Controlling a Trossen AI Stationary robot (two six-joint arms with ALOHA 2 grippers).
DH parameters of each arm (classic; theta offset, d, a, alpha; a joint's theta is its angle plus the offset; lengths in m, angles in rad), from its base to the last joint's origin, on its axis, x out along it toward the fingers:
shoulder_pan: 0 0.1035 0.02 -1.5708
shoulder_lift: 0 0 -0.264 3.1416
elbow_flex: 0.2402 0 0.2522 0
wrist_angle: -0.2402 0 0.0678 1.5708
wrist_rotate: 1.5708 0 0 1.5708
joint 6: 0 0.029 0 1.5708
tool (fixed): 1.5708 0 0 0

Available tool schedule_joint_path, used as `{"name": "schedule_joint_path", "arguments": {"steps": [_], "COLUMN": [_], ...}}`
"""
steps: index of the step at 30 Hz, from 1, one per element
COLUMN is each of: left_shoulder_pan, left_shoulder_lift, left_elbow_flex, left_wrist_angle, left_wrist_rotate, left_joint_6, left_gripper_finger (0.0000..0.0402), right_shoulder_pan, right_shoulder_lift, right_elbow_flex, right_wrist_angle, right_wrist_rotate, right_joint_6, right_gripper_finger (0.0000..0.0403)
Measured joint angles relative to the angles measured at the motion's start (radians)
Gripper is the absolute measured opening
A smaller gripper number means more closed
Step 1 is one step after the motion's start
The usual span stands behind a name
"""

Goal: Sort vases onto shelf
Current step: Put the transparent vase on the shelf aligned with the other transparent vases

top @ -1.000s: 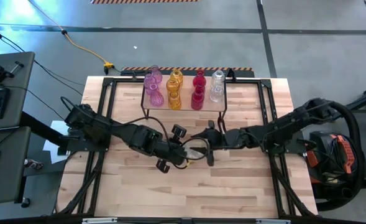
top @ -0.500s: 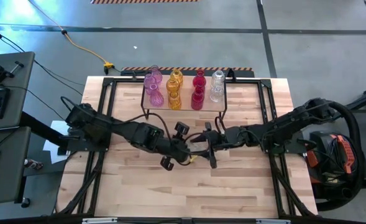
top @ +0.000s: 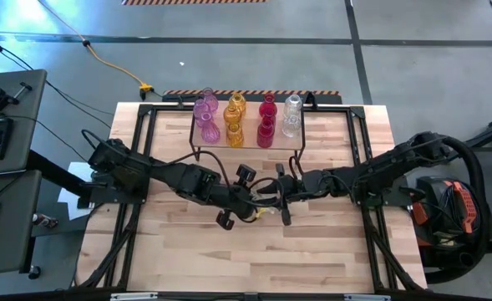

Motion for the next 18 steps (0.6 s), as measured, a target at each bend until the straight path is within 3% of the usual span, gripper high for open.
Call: {"name": "schedule_joint_path", "arguments": {"steps": [2, 18], "left_shoulder_pan": [0.000, 0.000], "left_shoulder_lift": [0.000, 0.000], "left_elbow_flex": [0.000, 0.000], "left_wrist_angle": [-0.001, 0.001], "left_wrist_rotate": [0.005, -0.008], "left_joint_6": [-0.002, -0.027], "left_gripper_finger": [0.0015, 0.0040], "right_shoulder_pan": [-0.003, -0.008], "right_shoulder_lift": [0.000, 0.000], "right_elbow_flex": [0.000, 0.000], "right_wrist_angle": [-0.001, -0.005], "right_wrist_rotate": [-0.001, 0.000], "right_joint_6": [0.004, 0.035], "right_gripper_finger": [0.0070, 0.0070]}}
